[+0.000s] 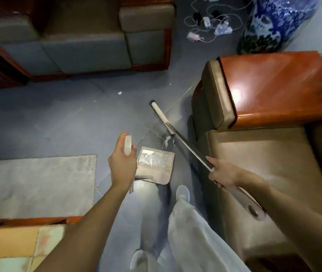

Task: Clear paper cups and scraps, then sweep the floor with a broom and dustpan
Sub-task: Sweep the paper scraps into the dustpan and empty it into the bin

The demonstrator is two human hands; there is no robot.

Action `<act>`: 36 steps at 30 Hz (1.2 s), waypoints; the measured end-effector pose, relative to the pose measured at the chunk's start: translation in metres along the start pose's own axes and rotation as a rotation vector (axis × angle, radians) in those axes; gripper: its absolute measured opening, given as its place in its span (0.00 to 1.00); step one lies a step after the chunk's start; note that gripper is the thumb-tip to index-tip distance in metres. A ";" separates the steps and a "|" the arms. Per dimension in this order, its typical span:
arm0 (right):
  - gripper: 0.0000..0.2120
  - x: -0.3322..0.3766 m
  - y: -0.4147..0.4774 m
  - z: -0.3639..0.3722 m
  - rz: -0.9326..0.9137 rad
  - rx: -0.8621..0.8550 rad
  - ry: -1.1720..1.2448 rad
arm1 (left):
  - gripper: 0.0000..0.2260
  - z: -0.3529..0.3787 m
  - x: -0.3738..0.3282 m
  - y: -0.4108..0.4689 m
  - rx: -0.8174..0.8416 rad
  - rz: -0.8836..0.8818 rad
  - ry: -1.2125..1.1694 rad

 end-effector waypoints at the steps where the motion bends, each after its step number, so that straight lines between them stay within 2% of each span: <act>1: 0.26 0.003 0.014 -0.013 0.007 0.004 -0.043 | 0.14 0.012 -0.006 0.008 -0.002 -0.012 0.007; 3: 0.27 0.006 0.042 -0.034 0.045 0.023 -0.140 | 0.13 0.033 -0.018 0.023 0.008 -0.028 0.038; 5: 0.18 0.004 0.069 -0.049 0.107 0.028 -0.195 | 0.14 0.051 -0.028 0.038 0.021 -0.034 0.077; 7: 0.08 -0.010 0.088 -0.046 0.253 0.129 -0.080 | 0.14 0.064 -0.035 0.050 0.024 -0.042 0.098; 9: 0.06 -0.020 0.090 -0.041 0.334 0.228 -0.017 | 0.13 0.072 -0.041 0.056 0.006 -0.055 0.108; 11: 0.09 -0.033 0.086 -0.033 0.340 0.284 -0.016 | 0.13 0.075 -0.047 0.058 -0.025 -0.069 0.098; 14: 0.17 -0.041 0.076 -0.041 0.249 0.327 -0.084 | 0.13 0.080 -0.057 0.062 -0.029 -0.061 0.093; 18: 0.19 -0.029 0.070 -0.080 0.140 0.337 -0.137 | 0.13 0.084 -0.065 0.075 -0.002 -0.015 0.130; 22: 0.22 -0.001 0.075 -0.113 0.057 0.261 -0.223 | 0.13 0.087 -0.084 0.094 -0.030 0.001 0.100; 27: 0.25 0.037 0.107 -0.151 0.014 0.200 -0.194 | 0.13 0.093 -0.109 0.133 -0.078 0.043 0.056; 31: 0.34 0.078 0.138 -0.191 -0.015 0.101 -0.234 | 0.16 0.100 -0.119 0.172 -0.117 0.022 0.018; 36: 0.36 0.126 0.183 -0.238 -0.034 0.029 -0.234 | 0.24 0.126 -0.136 0.232 -0.097 0.010 -0.064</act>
Point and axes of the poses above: each hand's wrist, its own y-axis towards the middle knuckle, its own z-axis out of the palm, x = y × z, the point moved 10 cm from there along y, towards the middle knuckle, and after that the axes turned 8 degrees about -x, right-handed, at the moved point
